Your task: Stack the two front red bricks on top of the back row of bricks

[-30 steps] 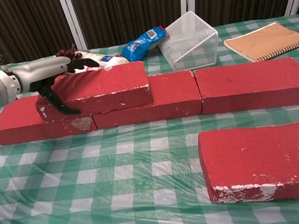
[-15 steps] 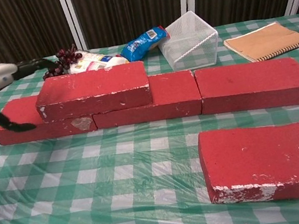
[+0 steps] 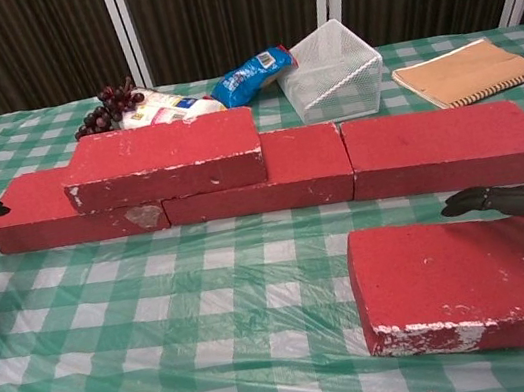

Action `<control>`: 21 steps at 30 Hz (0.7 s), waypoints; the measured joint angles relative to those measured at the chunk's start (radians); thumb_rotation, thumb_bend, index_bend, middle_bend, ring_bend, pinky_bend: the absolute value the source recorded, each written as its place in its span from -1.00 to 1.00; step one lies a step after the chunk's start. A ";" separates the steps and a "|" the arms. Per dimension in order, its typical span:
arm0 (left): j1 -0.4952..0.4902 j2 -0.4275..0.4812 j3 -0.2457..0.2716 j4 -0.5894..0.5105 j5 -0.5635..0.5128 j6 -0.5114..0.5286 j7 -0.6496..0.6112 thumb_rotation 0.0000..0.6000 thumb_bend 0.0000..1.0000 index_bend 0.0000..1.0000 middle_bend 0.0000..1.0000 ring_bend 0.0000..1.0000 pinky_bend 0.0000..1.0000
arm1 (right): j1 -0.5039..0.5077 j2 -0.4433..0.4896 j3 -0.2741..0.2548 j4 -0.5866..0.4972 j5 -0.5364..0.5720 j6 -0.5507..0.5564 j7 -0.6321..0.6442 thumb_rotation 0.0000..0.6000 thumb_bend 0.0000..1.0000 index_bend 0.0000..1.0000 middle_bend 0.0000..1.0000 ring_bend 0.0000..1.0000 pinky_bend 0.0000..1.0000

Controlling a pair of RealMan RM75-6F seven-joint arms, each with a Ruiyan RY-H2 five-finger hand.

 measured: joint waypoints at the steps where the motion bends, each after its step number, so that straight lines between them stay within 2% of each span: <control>1: 0.003 -0.003 -0.001 0.007 0.001 -0.001 -0.007 1.00 -0.56 -1.00 -1.00 -1.00 -0.85 | 0.004 -0.006 0.001 0.003 0.009 -0.007 -0.004 0.76 -0.69 -1.00 -1.00 -1.00 -1.00; 7: 0.009 -0.015 -0.013 0.038 0.000 -0.029 -0.022 1.00 -0.55 -1.00 -1.00 -1.00 -0.85 | 0.013 -0.048 0.014 0.029 0.045 -0.008 -0.021 0.76 -0.69 -1.00 -1.00 -1.00 -1.00; 10: 0.015 -0.018 -0.021 0.047 0.000 -0.031 -0.026 1.00 -0.55 -1.00 -1.00 -1.00 -0.85 | 0.012 -0.068 0.015 0.048 0.049 0.001 -0.035 0.76 -0.69 -0.83 -0.92 -1.00 -0.93; 13: 0.020 -0.018 -0.024 0.050 0.002 -0.033 -0.031 1.00 -0.55 -1.00 -1.00 -1.00 -0.85 | 0.013 -0.076 0.017 0.049 0.055 0.006 -0.044 0.76 -0.69 -0.52 -0.64 -0.94 -0.63; 17: 0.024 -0.017 -0.028 0.055 0.006 -0.039 -0.033 1.00 -0.54 -1.00 -1.00 -1.00 -0.85 | 0.012 -0.092 0.022 0.058 0.059 0.027 -0.062 0.76 -0.69 -0.19 -0.40 -0.64 -0.23; 21: 0.028 -0.017 -0.034 0.058 0.014 -0.036 -0.043 1.00 -0.54 -1.00 -1.00 -1.00 -0.85 | 0.011 -0.105 0.021 0.065 0.074 0.022 -0.081 0.81 -0.69 -0.09 -0.33 -0.56 -0.12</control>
